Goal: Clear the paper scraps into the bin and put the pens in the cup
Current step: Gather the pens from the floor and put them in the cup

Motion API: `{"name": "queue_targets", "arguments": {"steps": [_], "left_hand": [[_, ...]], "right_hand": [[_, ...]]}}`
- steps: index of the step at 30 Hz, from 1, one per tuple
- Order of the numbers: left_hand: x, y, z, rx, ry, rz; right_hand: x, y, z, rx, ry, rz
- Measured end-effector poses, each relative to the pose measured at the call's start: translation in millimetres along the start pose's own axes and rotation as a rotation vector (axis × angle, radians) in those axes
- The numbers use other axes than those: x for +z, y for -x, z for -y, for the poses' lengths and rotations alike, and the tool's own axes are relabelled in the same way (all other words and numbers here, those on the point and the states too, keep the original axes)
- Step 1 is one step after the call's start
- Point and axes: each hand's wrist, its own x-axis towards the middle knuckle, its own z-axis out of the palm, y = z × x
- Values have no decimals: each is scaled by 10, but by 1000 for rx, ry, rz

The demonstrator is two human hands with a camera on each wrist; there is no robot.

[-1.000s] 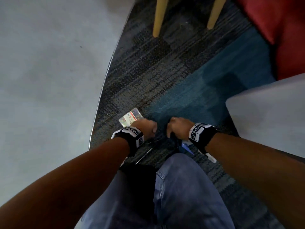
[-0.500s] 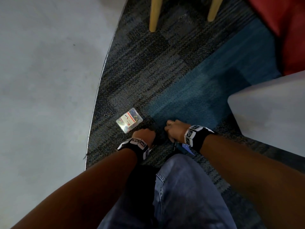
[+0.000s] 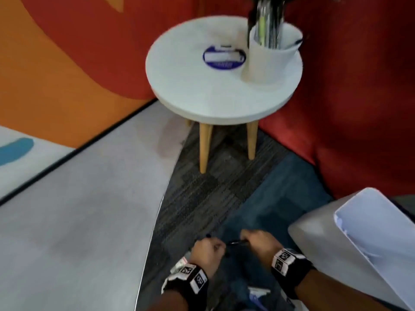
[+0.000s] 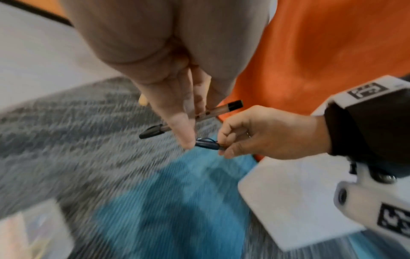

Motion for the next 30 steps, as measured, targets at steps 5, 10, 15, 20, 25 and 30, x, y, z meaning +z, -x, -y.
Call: {"name": "queue_targets", "arguments": {"steps": [5,10,15,20,25,30], "left_hand": [[-828,-10,-781,115,242,-148],[-1519,-84,-1463,316,295,-263],[-2131,-127,-2178,500,243,-414],[-2587,-161,-2784,569,173,-529],[-2869,-266,-3266,608,108,-648],[-3076,-500,-3626,580,100,-699]], "right_hand": [[-1051,252,99,-59,-239,-438],[-2289,467,319,-223,-440,-988],[-3471,580,496,-270,-541,-1279],[-4250,500,561,-244,-481,-1511],[-4529,292,377,-28,-179,-1371],[-4418,81,185,59,-96,-1185]]}}
